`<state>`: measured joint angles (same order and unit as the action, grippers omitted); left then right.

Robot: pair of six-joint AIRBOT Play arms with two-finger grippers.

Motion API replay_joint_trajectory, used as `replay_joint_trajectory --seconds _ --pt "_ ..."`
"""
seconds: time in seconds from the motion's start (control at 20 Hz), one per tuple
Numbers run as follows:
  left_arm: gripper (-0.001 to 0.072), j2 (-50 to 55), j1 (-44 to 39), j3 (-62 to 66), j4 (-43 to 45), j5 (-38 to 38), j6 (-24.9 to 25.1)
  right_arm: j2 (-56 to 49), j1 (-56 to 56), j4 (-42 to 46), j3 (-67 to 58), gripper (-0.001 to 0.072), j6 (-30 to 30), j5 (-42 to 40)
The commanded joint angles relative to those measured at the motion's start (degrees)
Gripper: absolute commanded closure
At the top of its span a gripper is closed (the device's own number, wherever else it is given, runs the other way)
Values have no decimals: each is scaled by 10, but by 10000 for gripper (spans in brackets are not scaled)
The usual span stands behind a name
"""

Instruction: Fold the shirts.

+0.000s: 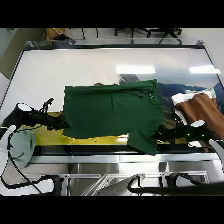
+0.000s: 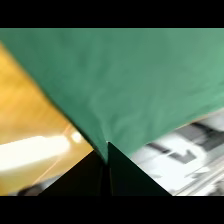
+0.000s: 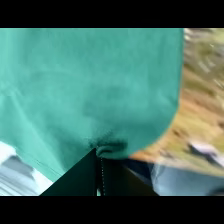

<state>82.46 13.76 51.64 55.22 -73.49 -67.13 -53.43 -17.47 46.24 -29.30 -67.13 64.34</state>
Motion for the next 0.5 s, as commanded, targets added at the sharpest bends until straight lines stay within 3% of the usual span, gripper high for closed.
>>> replay_joint_trajectory --seconds 0.0,0.2,0.45 --pt "692 -15 0 -2 133 -24 -80 39 6 68 3 696 -53 83" --pt "692 -37 1 -39 212 -64 -110 148 15 106 52 696 -110 118" --pt "692 -37 1 -43 212 -99 -110 264 15 101 18 696 -104 121"
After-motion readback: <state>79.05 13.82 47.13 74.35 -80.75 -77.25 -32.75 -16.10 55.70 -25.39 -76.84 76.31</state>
